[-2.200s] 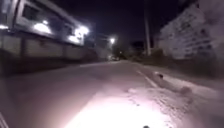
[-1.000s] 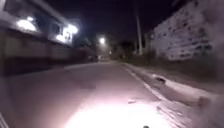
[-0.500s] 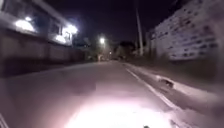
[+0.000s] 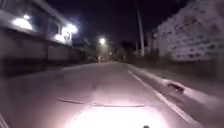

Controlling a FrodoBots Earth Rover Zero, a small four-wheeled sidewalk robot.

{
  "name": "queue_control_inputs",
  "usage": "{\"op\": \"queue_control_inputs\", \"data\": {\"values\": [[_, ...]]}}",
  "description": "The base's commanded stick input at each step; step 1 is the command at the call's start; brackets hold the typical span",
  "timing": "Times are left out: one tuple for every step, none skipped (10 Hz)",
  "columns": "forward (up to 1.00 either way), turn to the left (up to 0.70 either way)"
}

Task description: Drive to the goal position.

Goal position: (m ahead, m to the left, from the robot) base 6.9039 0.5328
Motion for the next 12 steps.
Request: {"op": "queue_control_inputs", "data": {"values": [[0.7, 0.0], [0.7, 0.0], [0.7, 0.0], [0.7, 0.0], [0.7, -0.03], [0.7, -0.3], [0.7, -0.35], [0.7, -0.35], [0.7, -0.35], [0.7, -0.32], [0.7, -0.13], [0.7, 0.0]]}}
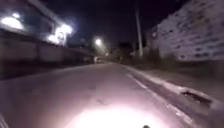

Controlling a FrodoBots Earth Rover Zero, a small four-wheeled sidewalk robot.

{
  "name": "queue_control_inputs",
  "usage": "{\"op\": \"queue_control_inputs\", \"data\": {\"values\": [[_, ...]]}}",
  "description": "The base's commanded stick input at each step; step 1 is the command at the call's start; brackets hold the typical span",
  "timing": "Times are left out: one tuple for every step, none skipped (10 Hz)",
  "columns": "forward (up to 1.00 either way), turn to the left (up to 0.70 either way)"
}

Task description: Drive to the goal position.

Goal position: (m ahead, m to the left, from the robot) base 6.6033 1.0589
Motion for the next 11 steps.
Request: {"op": "queue_control_inputs", "data": {"values": [[0.7, 0.0], [0.7, 0.0], [0.7, 0.0], [0.7, 0.0], [0.7, 0.0], [0.7, 0.0], [0.7, 0.0], [0.7, 0.0], [0.7, 0.0], [0.7, 0.0], [0.7, 0.0]]}}
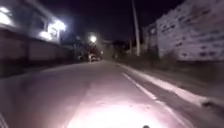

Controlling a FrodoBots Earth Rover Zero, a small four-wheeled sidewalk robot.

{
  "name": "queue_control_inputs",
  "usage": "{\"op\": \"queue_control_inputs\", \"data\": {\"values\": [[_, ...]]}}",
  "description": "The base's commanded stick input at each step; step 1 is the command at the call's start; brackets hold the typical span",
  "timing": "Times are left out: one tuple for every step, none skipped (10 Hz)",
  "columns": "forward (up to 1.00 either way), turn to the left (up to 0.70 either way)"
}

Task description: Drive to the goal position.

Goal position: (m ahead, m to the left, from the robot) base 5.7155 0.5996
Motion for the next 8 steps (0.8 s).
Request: {"op": "queue_control_inputs", "data": {"values": [[0.7, 0.0], [0.7, 0.0], [0.7, 0.0], [0.7, 0.0], [0.7, 0.0], [0.7, 0.0], [0.7, 0.0], [0.7, 0.0]]}}
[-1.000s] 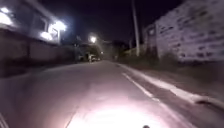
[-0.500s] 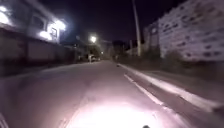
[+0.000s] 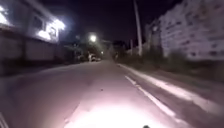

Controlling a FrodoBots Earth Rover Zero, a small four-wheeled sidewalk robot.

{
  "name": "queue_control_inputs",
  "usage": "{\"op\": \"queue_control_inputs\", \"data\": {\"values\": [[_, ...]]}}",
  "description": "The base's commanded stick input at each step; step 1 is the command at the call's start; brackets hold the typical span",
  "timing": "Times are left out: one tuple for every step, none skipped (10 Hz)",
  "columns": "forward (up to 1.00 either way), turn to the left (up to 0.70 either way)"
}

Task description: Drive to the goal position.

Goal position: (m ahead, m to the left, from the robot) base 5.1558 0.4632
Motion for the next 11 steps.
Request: {"op": "queue_control_inputs", "data": {"values": [[0.7, 0.0], [0.7, 0.0], [0.7, 0.0], [0.7, 0.0], [0.7, 0.0], [0.7, 0.0], [0.7, 0.0], [0.7, 0.0], [0.7, 0.0], [0.7, 0.0], [0.7, 0.0]]}}
